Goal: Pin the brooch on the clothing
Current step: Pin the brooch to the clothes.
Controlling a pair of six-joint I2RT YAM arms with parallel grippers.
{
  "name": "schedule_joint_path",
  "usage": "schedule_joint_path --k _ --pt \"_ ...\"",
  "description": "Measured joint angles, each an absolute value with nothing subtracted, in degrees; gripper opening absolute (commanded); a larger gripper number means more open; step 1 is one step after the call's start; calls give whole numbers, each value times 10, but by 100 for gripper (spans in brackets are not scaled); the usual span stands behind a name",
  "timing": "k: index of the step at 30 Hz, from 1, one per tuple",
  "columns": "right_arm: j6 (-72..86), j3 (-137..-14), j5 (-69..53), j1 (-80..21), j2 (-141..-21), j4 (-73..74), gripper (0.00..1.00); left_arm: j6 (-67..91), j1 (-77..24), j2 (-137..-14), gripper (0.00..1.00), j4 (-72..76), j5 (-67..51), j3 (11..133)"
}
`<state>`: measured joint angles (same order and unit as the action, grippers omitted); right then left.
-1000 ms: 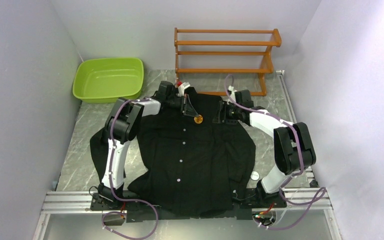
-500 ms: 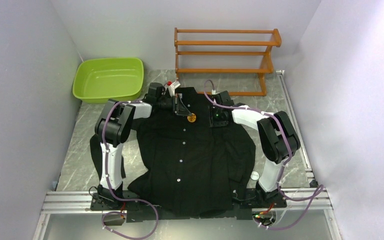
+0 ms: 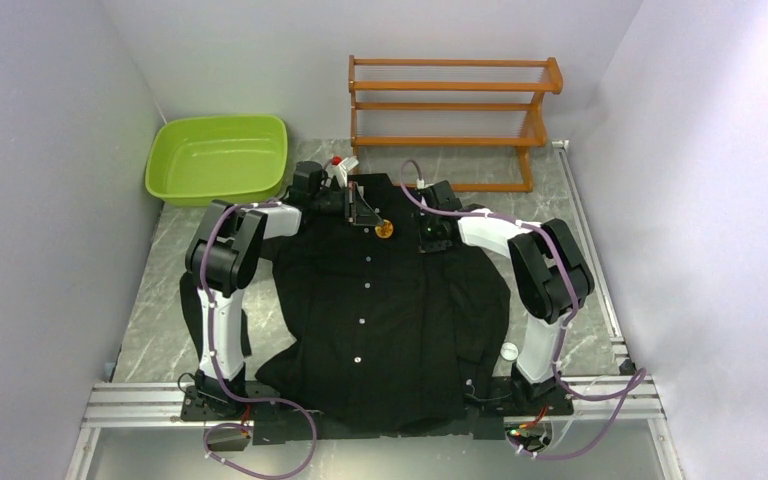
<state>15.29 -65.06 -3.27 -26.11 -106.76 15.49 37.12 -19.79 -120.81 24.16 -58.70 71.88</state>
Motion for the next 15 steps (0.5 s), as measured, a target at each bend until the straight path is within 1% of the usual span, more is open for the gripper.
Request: schedule_joint_path --k 6,12,14,15 --pt "143 -648 -53 -262 -1051 156 0 367 -196 -1208 3 239 -589 719" --pt "133 -628 -114 -262 -961 152 0 371 -196 -1208 3 248 -593 719" --pt "132 -625 -126 -263 -948 146 0 379 -196 -1208 3 260 -595 719" --pt "132 -625 -127 -263 -948 143 6 387 -196 -1208 3 271 -597 719"
